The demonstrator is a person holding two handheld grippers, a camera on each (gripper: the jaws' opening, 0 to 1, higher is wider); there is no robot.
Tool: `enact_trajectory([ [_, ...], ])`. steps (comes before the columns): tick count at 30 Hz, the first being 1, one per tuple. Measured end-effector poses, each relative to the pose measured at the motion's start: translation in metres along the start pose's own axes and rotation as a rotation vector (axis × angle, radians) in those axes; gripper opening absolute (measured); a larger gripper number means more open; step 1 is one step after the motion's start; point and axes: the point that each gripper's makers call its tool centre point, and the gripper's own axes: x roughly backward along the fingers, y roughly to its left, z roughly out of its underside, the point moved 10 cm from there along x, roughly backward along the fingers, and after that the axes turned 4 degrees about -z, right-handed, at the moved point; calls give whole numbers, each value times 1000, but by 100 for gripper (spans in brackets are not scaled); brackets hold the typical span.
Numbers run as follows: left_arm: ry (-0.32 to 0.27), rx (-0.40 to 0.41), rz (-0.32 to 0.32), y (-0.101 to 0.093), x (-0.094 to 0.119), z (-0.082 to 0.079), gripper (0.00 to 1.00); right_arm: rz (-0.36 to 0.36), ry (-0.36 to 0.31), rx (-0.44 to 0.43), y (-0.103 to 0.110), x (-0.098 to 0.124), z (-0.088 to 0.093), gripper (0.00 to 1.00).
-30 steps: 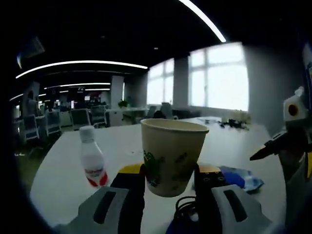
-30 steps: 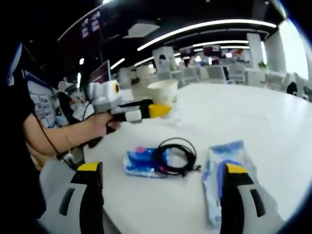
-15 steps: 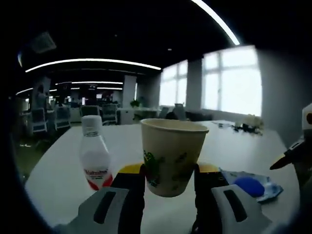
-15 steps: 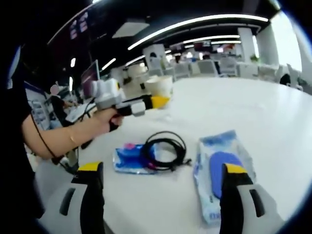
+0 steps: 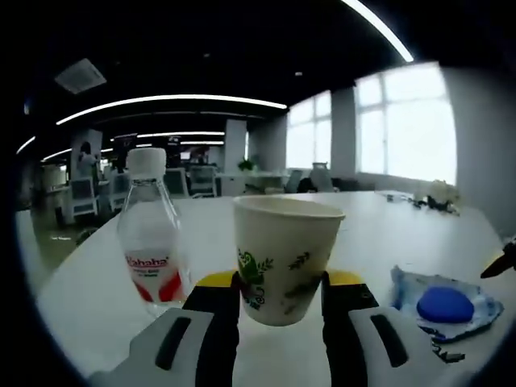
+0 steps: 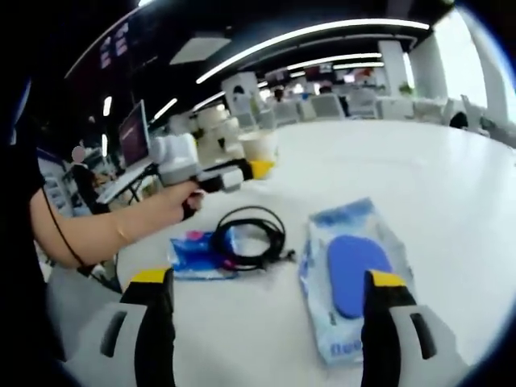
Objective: Arrange the tabletop items into an orderly group along one side of the table until the central work area is clear of visible clutter.
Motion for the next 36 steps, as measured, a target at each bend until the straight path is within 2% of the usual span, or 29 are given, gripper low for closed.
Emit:
enact_trajectory([
  [4, -19, 29, -21, -1, -4, 3, 37, 9, 4, -19, -3, 0, 3, 94],
  [8, -25, 24, -43, 0, -9, 4, 37, 16, 8, -33, -3, 0, 6, 92],
  [14, 12, 20, -64, 0, -16, 16, 37, 16, 13, -46, -5, -3, 10, 92],
  [17, 19, 6, -63, 0, -20, 19, 37, 23, -14, -55, -6, -3, 11, 91],
  [24, 37, -17, -62, 5, -24, 24, 37, 47, 6, -55, -10, -3, 17, 91],
  [26, 49, 9, -59, 4, -24, 25, 37, 54, 15, -42, -10, -4, 17, 91],
  [36, 88, 18, -74, 8, -24, 35, 37, 70, 22, -26, -12, -4, 17, 91],
])
